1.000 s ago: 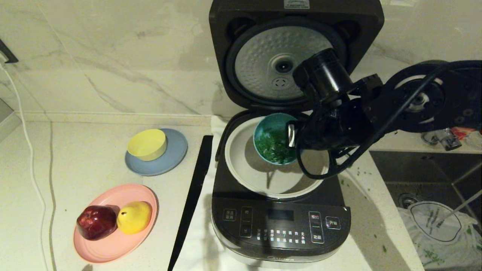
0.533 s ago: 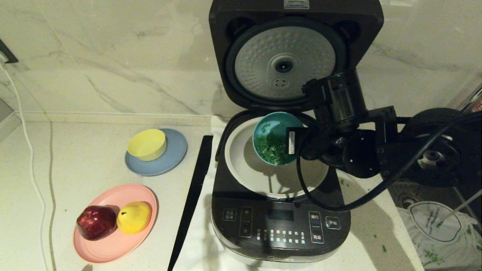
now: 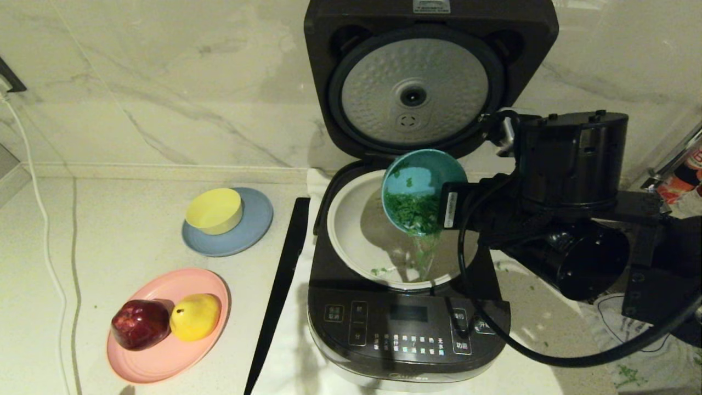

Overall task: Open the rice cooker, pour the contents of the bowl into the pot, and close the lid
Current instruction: Pour the water from the bowl into the rice cooker

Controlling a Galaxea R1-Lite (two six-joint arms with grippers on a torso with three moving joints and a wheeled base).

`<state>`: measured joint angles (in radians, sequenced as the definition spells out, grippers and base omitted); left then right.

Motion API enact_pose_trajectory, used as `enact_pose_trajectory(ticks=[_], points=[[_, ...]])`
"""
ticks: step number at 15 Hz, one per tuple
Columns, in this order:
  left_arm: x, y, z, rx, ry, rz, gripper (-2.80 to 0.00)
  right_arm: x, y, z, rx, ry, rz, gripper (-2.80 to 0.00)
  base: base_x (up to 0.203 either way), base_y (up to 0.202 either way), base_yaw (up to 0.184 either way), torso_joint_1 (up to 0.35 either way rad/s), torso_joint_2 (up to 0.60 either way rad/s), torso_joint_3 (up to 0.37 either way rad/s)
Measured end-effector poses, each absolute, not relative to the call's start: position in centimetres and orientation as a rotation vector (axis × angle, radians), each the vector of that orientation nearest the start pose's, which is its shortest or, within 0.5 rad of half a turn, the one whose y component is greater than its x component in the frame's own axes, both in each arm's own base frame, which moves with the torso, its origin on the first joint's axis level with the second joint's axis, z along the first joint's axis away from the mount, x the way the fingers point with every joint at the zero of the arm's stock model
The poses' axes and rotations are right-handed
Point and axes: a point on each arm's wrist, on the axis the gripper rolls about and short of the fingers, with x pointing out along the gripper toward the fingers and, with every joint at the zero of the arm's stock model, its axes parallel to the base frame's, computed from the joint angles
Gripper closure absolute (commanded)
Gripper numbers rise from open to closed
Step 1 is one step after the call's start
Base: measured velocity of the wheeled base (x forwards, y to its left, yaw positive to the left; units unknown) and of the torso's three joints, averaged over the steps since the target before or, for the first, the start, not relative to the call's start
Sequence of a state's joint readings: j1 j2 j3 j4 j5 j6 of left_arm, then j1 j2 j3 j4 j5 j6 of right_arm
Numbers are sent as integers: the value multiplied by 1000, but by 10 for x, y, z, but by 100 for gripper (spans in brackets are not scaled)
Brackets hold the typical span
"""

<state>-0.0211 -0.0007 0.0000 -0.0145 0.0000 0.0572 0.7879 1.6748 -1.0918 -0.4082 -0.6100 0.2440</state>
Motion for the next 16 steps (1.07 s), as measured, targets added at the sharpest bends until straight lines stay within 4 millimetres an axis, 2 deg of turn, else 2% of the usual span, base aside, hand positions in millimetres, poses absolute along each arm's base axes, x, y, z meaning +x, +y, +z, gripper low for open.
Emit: enact_pose_trajectory(ticks=[7, 16], points=[[-23, 0, 77, 57, -16, -21, 0, 232, 217, 234, 85, 21, 184, 0, 0, 0, 0, 0, 0, 0], [-23, 0, 77, 57, -16, -21, 0, 236, 235, 222, 73, -65, 211, 0, 0, 0, 0, 0, 0, 0]])
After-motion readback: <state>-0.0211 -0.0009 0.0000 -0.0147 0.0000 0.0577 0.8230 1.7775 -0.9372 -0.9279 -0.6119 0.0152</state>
